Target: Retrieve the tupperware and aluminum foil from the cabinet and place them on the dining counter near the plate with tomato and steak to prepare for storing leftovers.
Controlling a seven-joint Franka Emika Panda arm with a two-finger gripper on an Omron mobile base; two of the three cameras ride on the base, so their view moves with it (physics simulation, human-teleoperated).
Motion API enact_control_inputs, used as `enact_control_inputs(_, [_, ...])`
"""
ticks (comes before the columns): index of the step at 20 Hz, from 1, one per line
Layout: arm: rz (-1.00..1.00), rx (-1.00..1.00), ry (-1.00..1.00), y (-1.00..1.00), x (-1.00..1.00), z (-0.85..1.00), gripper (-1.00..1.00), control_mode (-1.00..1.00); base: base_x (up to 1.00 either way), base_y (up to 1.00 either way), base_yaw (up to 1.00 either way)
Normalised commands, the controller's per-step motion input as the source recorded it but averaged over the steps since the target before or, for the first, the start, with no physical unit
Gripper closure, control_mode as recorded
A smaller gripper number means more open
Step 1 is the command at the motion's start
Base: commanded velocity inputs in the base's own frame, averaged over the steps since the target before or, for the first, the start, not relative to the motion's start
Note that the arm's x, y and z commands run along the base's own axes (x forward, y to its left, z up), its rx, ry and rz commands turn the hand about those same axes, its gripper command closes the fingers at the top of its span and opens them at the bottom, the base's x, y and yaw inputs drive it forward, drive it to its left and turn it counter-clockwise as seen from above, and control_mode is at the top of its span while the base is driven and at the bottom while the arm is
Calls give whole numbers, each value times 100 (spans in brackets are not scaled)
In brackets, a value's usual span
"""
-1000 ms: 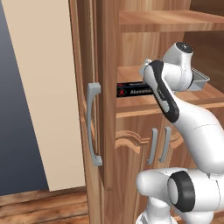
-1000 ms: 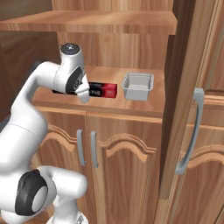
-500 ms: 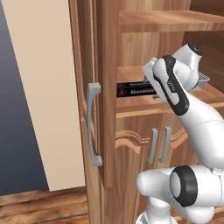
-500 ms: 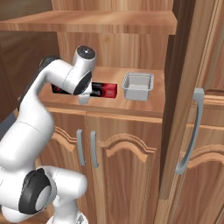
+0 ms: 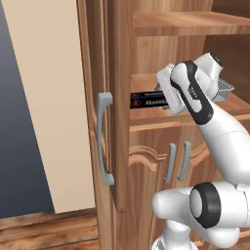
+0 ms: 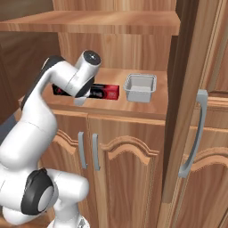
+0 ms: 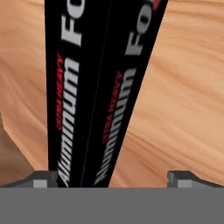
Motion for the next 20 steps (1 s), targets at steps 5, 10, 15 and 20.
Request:
enact_control_inputs(5, [-3,14,10,-1,14,15,-100,-100,0,0,0])
enact_control_inputs(10, [-4,16,4,-6,10,27,-100,-100,0,0,0])
enact_control_inputs(15, [-1,4,8,-3,2,-3,-100,-100,0,0,0])
enact_control_inputs(20, [0,0,13,0,0,-11,-100,-100,0,0,0])
